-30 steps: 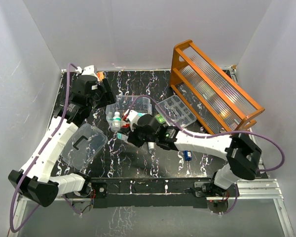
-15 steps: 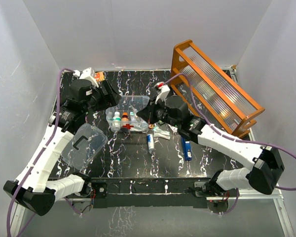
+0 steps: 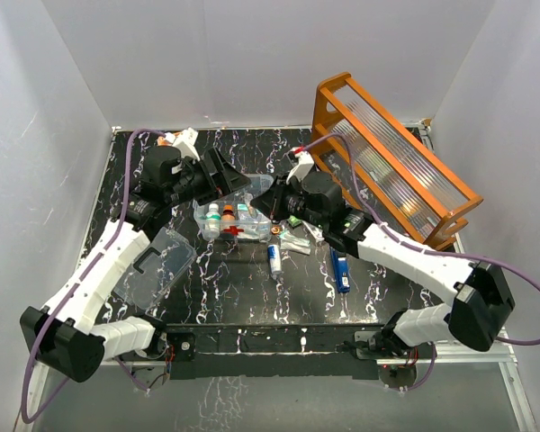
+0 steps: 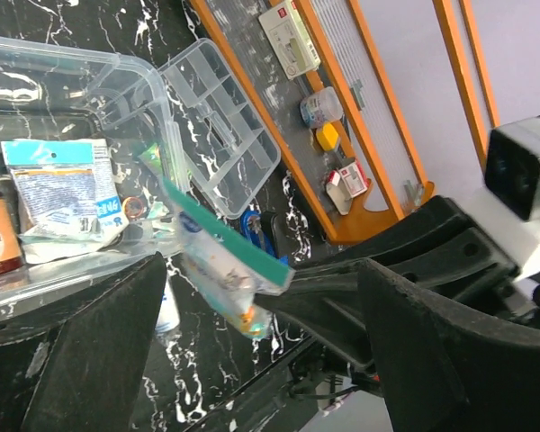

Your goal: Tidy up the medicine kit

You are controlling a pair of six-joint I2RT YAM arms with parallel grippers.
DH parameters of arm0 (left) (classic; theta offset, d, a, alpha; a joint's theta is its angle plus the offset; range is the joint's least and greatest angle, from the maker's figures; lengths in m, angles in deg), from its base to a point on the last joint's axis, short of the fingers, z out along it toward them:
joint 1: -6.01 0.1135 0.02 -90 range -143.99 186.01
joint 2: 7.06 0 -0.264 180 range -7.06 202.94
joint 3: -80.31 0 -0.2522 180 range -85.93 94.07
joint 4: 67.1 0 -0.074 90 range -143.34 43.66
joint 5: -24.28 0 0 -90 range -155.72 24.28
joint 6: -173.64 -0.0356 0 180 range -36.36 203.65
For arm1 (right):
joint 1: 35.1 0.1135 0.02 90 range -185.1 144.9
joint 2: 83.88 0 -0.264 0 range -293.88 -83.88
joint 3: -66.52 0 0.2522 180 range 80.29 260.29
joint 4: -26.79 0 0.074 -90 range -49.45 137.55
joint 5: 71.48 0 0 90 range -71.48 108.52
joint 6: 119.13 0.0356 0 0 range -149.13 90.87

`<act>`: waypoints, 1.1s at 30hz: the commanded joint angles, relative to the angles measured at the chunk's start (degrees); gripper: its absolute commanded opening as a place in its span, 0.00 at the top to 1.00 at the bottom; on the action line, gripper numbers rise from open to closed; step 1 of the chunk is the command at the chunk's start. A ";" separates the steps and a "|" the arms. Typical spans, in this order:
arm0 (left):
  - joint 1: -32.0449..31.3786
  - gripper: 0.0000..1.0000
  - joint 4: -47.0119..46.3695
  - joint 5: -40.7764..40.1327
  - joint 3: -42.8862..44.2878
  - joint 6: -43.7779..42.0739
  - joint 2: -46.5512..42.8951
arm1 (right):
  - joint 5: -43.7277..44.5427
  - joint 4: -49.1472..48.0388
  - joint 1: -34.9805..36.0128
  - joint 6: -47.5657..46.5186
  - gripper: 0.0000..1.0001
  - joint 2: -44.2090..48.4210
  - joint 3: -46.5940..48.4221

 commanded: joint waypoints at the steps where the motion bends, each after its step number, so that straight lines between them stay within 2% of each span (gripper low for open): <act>1: -0.03 0.17 -3.78 1.55 -0.31 5.03 1.10 | 0.85 -3.06 -0.01 -0.52 1.00 -1.95 3.64; 6: -0.02 0.30 -2.24 0.96 -0.23 8.39 4.14 | 3.24 -3.07 0.45 -2.99 1.00 -5.08 5.63; 19: -0.03 0.57 1.32 -1.59 0.33 8.74 7.70 | 5.21 -5.10 2.27 -6.57 1.00 -9.97 9.86; 23: 0.02 0.60 2.30 -2.44 0.40 8.28 8.12 | 5.41 -5.44 2.45 -6.76 1.00 -10.06 9.88; 25: -0.02 0.55 3.01 -3.08 0.41 7.77 8.15 | 6.04 -5.45 2.54 -6.76 1.00 -9.95 9.75; 28: -0.03 0.53 3.37 -3.34 0.15 7.36 8.21 | 6.64 -5.61 2.53 -6.57 1.00 -9.72 9.37; 33: -0.02 0.65 3.48 -3.54 -0.12 7.22 8.45 | 6.03 -5.95 2.53 -6.15 1.00 -9.61 9.01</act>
